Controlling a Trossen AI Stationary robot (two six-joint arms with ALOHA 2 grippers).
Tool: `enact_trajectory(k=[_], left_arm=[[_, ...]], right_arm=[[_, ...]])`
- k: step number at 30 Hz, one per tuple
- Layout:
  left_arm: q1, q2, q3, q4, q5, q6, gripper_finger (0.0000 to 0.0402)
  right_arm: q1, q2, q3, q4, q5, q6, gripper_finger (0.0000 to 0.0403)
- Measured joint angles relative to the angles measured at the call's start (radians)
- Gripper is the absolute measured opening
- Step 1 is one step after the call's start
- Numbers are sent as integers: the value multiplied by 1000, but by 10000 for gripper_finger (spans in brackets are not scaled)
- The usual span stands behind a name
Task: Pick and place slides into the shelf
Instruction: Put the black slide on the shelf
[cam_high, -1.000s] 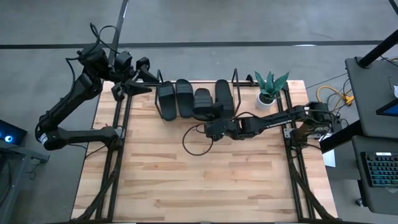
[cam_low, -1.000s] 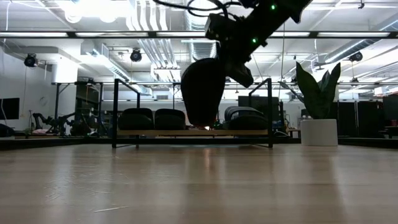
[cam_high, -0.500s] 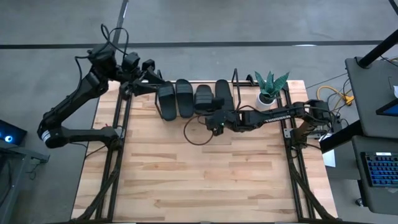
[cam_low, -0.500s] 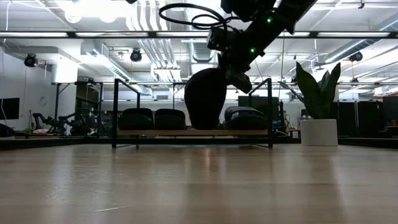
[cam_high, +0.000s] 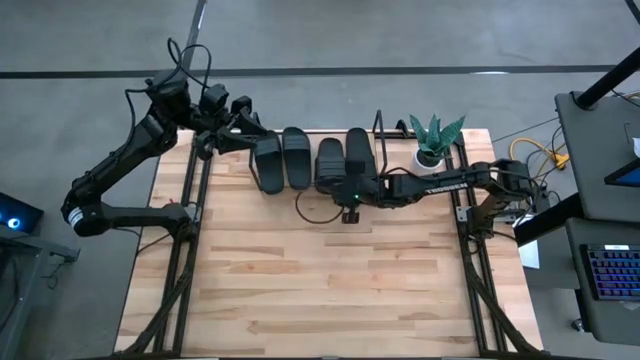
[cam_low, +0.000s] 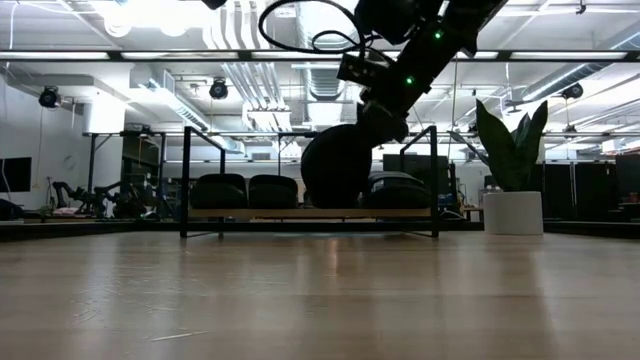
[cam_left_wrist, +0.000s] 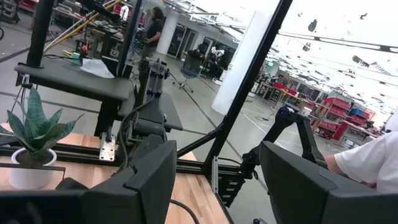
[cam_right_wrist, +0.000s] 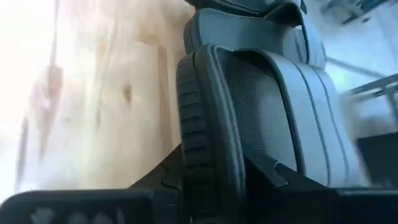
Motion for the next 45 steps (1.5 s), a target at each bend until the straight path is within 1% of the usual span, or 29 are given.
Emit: enact_trajectory(k=[5, 9, 12, 15, 19, 24, 26, 28, 30, 31, 33, 35, 36, 38, 40, 42, 43, 45], left_arm=[[0, 0, -1, 0, 2, 0, 215], [0, 0, -1, -1, 2, -1, 215], [0, 0, -1, -1, 2, -1, 215], [0, 1, -1, -1, 2, -1, 215], [0, 3, -1, -2, 3, 0, 215], [-1, 5, -1, -4, 9, -1, 215], [-1, 5, -1, -4, 12, -1, 215], [-1, 5, -1, -4, 13, 0, 215], [-1, 5, -1, -3, 15, 0, 215], [-1, 5, -1, -3, 19, 0, 215], [-1, 5, -1, -4, 28, -1, 215], [-1, 5, -1, -4, 32, 0, 215], [-1, 5, -1, -5, 33, 0, 215], [-1, 5, -1, -5, 33, 0, 215], [0, 5, -1, -5, 36, 0, 215], [0, 5, -1, -5, 37, 0, 215], [0, 5, -1, -5, 37, 0, 215], [0, 5, -1, -5, 39, 0, 215]], right_arm=[[-26, 0, 30, -49, -75, 107, 113], [-46, 0, 76, -153, -124, 185, 132], [-66, 0, 125, -236, -207, 266, 142], [-74, 0, 165, -268, -279, 325, 146], [-71, 0, 212, -274, -307, 339, 152], [-71, 0, 242, -270, -304, 331, 155], [-71, 0, 246, -269, -291, 279, 155], [-70, 0, 246, -268, -257, 210, 153], [-61, 0, 244, -264, -216, 121, 142], [-56, 0, 243, -262, -192, 78, 131], [-44, 1, 242, -252, -173, -3, 97], [-36, 1, 244, -237, -163, -42, 51], [-36, 1, 249, -237, -162, -50, 38], [-31, 1, 256, -225, -132, -53, 38], [-22, 1, 262, -206, -42, -82, 38], [-12, 1, 263, -180, 54, -154, 38], [-11, 2, 263, -153, 76, -195, 38], [-12, 2, 263, -86, 80, -249, 38]])
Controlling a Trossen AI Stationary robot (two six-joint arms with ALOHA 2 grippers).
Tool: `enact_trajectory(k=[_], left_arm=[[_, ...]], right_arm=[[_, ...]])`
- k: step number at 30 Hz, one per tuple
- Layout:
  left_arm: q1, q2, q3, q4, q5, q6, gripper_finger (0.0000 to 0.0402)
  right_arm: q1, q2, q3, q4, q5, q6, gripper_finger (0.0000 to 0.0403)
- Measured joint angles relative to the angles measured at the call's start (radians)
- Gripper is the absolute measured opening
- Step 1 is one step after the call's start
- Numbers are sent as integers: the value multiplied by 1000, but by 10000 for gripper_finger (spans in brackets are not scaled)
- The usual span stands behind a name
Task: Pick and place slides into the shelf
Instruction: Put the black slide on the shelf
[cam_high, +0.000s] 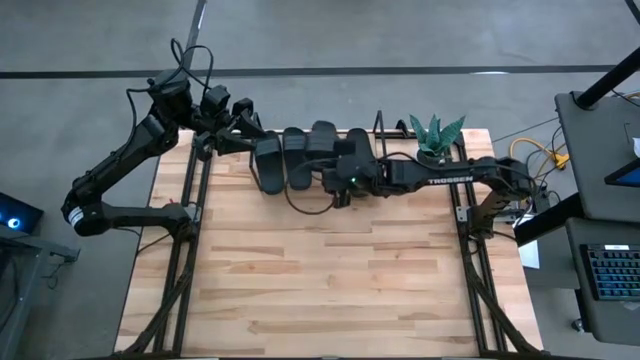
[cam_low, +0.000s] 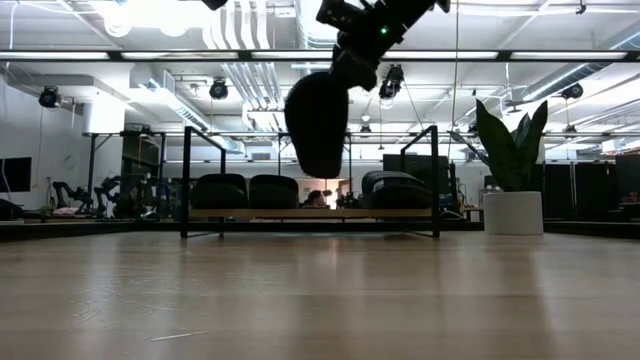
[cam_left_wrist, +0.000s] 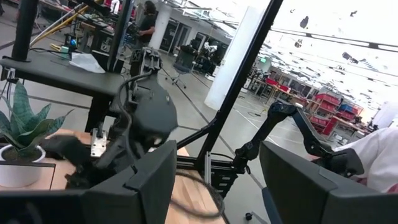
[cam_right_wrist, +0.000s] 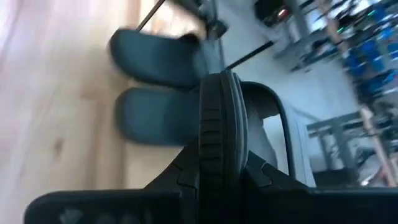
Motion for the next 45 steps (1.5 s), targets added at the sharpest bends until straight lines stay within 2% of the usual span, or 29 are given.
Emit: enact_trajectory(k=[3, 10, 14, 18, 20, 23, 29, 33, 38, 45], left_arm=[[0, 0, -1, -1, 0, 0, 215], [0, 0, -1, -1, 8, 0, 215], [0, 0, -1, -2, 10, 0, 215], [0, 0, -2, -2, 10, 0, 215], [0, 0, -2, -2, 10, 0, 215], [0, 0, -2, -2, 17, 0, 215], [0, 1, -2, -2, 19, 0, 215], [0, 2, -2, -2, 19, 0, 215], [0, 2, -3, -2, 20, 0, 215], [0, 2, -3, -3, 20, 0, 215]], right_arm=[[-20, 0, -3, 43, -39, -27, 38], [-97, 0, -55, 24, -131, 7, 38], [-133, 0, -83, 24, -235, 42, 38], [-143, 0, -112, 19, -276, 115, 38], [-144, 0, -119, 22, -284, 205, 53], [-144, 0, -121, 9, -315, 324, 97], [-148, 0, -118, -26, -417, 476, 193], [-149, 0, -118, -61, -440, 523, 234], [-149, 0, -115, -66, -441, 518, 256], [-148, 0, -98, -65, -438, 466, 249]])
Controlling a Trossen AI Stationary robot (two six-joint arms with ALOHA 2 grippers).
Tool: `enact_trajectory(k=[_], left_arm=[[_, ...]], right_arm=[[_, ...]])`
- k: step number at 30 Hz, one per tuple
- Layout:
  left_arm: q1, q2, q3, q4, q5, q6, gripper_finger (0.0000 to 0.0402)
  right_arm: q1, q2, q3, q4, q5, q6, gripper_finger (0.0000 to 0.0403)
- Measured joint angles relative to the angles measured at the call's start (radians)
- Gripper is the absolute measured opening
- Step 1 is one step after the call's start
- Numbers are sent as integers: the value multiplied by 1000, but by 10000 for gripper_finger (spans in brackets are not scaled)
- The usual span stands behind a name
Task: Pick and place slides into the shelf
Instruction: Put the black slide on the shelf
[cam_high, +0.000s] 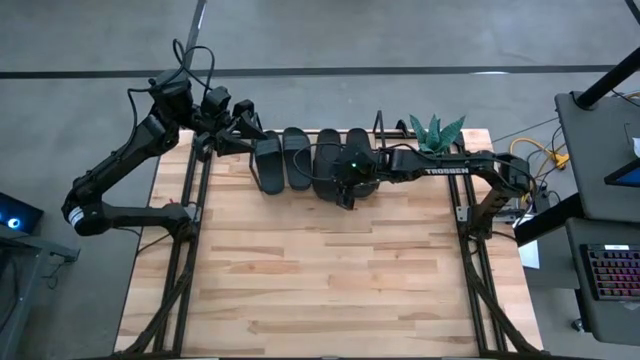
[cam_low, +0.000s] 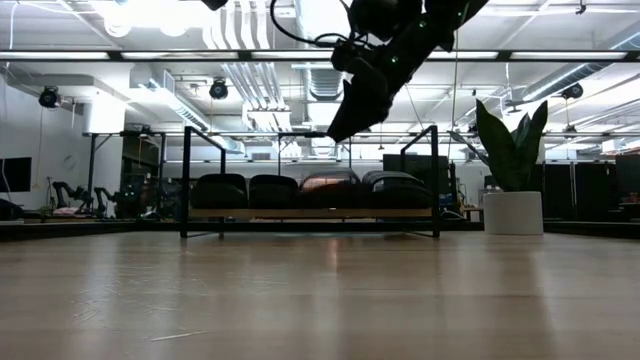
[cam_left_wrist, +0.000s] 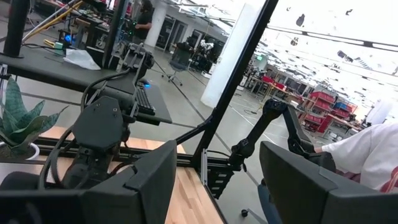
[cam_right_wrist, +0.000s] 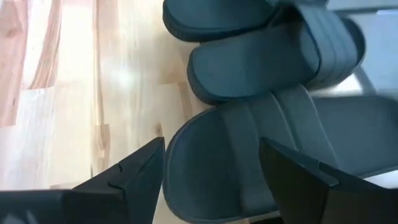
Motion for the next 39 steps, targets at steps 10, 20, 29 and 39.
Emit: enact_trajectory(k=[10, 20, 29, 39], left_arm=[[0, 0, 0, -2, 2, 0, 215], [-1, -2, -53, 2, 5, 0, 215], [-1, 2, -76, 11, 2, 0, 215], [0, 0, -76, 11, 2, 0, 215]], right_arm=[[35, -1, 6, 3, 119, -293, 237], [44, -1, -38, 3, 195, -424, 236], [44, -1, -136, 120, 301, -490, 235], [46, -1, -210, 249, 299, -579, 235]])
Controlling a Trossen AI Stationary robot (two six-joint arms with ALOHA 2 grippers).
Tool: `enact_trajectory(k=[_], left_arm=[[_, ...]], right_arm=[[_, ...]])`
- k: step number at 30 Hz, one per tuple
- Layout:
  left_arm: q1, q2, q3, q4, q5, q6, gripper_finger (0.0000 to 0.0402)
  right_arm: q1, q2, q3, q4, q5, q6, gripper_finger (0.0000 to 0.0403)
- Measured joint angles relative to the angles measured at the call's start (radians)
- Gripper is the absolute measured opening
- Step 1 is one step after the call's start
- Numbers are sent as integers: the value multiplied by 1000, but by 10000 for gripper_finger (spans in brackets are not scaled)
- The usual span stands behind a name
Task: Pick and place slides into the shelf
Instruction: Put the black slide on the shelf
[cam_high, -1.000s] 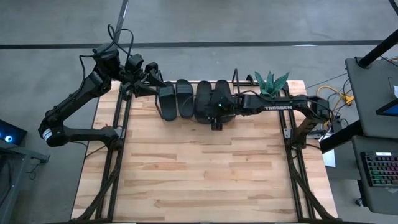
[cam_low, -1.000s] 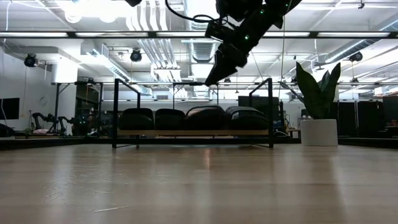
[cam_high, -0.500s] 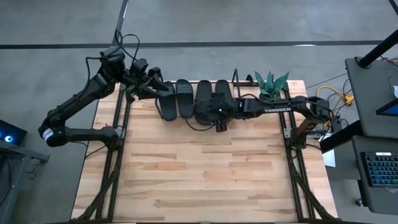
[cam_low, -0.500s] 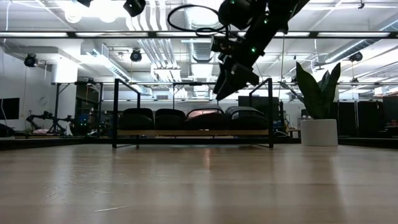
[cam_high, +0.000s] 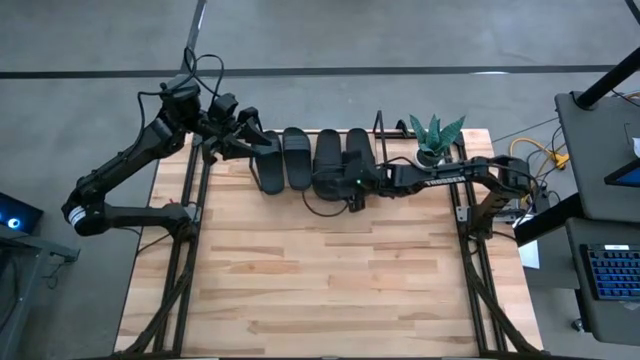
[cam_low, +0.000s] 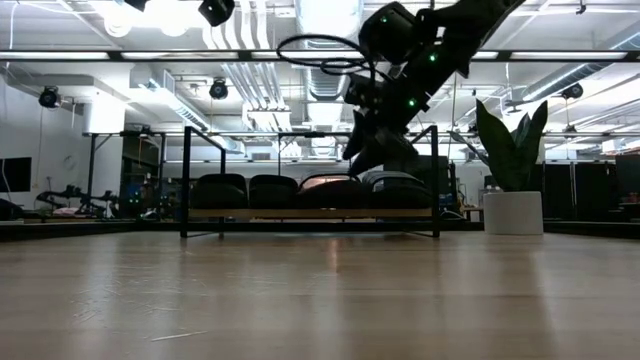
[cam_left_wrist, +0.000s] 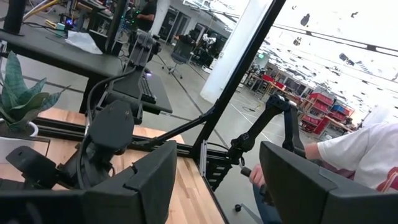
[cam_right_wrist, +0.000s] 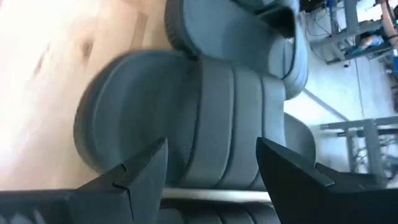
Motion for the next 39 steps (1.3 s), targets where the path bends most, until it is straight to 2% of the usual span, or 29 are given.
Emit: enact_trajectory(k=[18, 24, 27, 30, 34, 39], left_arm=[[0, 6, 0, 0, 0, 0, 215], [0, 6, 0, 0, 0, 0, 215], [0, 6, 0, 0, 0, 0, 215], [0, 6, 0, 0, 0, 1, 215], [-1, 6, 0, 0, 1, 0, 215], [-1, 3, 0, 0, 3, 0, 215]], right_arm=[[0, 0, -53, 166, 42, -110, 235], [18, 0, -58, 146, -56, -218, 235], [20, 14, -57, 205, -59, -184, 235], [15, 47, -47, 215, -7, -147, 235], [17, 109, -24, 220, 26, -182, 235], [23, 183, 46, 225, 155, -159, 235]])
